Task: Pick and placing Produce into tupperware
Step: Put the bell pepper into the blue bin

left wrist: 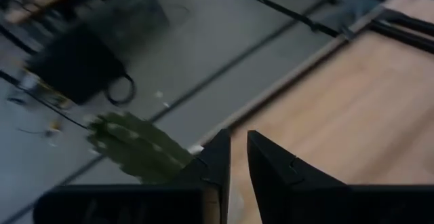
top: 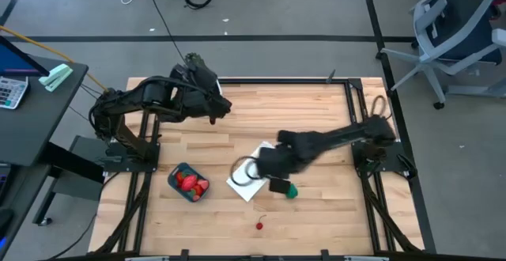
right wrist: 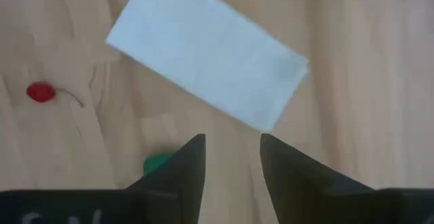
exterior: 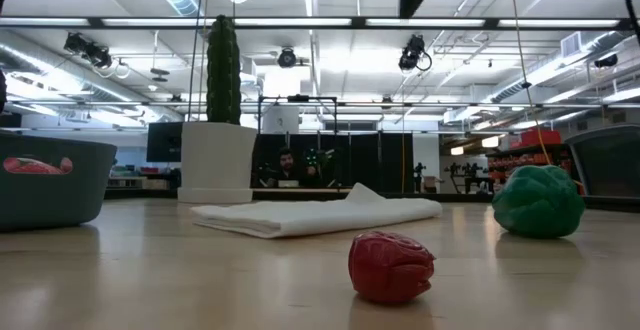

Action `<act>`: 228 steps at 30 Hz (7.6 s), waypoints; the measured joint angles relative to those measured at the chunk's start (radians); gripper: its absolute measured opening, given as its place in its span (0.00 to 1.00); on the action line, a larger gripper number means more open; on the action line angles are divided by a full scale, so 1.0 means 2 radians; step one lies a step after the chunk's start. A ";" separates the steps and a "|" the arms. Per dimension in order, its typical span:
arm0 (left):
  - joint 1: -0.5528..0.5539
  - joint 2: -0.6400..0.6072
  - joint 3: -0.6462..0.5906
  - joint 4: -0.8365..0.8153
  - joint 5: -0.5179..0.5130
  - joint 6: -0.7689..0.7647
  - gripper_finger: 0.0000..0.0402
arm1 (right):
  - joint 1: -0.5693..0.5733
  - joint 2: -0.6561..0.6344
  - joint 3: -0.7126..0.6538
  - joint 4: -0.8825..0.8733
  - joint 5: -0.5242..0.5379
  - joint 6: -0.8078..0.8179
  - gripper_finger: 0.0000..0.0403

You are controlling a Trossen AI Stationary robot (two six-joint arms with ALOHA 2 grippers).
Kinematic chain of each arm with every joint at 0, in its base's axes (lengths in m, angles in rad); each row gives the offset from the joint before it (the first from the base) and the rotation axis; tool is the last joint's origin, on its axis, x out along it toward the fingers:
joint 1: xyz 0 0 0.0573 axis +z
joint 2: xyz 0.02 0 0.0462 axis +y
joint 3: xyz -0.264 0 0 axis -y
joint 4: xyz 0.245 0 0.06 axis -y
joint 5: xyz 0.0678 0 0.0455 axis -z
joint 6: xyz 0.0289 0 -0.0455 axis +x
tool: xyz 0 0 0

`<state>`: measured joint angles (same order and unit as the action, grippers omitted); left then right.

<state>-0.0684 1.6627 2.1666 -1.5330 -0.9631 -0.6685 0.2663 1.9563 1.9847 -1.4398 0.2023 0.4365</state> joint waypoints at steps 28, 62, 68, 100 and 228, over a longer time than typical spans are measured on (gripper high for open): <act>-0.003 0.001 -0.278 0.075 0.081 0.127 0.23 | 0.214 -0.190 -0.432 0.223 0.160 -0.188 0.47; -0.003 0.001 -0.283 0.170 0.080 0.091 0.20 | 0.133 -0.189 -0.432 0.432 0.016 -0.348 0.53; -0.003 0.001 -0.283 0.228 0.080 0.091 0.20 | 0.153 -0.189 -0.432 0.431 0.020 -0.347 0.53; -0.003 0.000 -0.283 0.413 0.081 0.091 0.23 | 0.171 -0.166 -0.500 0.479 -0.030 -0.344 0.78; 0.035 -0.052 0.055 0.201 0.080 0.247 0.22 | -0.001 0.063 -0.276 0.915 -0.035 -0.495 0.56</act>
<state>0.0023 1.5582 2.2764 -1.1303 -0.8022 -0.1748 0.2647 2.0817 1.4327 0.3904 0.1317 -0.5528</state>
